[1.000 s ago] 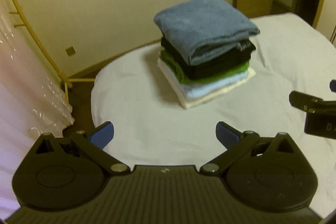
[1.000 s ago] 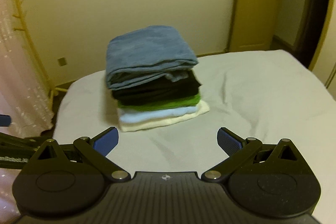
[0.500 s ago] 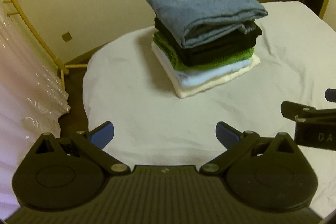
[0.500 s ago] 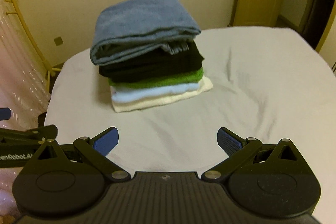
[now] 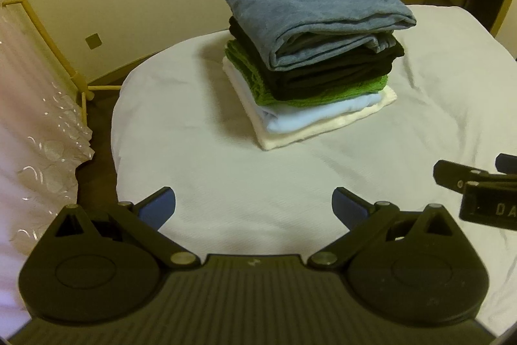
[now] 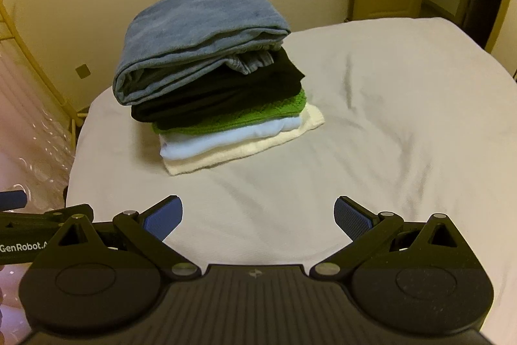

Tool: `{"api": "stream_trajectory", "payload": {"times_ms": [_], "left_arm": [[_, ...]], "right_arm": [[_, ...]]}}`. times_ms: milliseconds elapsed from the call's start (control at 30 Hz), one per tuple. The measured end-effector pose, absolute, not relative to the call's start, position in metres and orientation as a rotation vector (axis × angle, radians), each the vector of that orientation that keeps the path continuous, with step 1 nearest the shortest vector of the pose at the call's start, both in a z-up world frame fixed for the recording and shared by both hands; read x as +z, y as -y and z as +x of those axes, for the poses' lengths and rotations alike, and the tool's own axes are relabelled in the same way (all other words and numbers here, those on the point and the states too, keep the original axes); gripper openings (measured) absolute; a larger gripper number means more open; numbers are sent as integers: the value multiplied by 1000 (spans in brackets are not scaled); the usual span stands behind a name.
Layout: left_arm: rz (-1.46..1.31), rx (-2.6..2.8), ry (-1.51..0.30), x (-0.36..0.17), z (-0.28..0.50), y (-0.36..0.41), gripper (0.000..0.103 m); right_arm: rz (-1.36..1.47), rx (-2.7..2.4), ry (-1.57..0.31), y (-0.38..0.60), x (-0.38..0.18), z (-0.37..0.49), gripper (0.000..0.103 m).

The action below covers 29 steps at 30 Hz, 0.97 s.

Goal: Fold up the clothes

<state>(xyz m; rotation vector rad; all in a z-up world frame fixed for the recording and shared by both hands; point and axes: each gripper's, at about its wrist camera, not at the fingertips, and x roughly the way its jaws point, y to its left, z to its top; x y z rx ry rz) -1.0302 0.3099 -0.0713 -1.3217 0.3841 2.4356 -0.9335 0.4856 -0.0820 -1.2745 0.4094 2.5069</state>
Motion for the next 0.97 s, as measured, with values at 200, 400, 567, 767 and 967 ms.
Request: {"api": "stream_trajectory", "payload": {"times_ms": [200,400,567,767,967], "left_arm": [[-1282,2446,-341,-56,-1035,-315,102],[-1238,2453,-333,-46,-1036,-320,102],[-1216,2442,-348,-44,-1035,-323,102],[-1202,2433,-356,-40,-1032,-323,102],[-1136,2448,-358,-29,-1027,-317,102]], "right_arm": [[-1272,2506,-404,-489,-79,-937,103],[-1263,2499,-411,-492,-76,-938,103],[-1258,2493,-419,-492,-74,-937,103],[-1243,2492,-425,-491,-67,-934,103],[-1214,2494,-435,-487,-56,-929,103]]}}
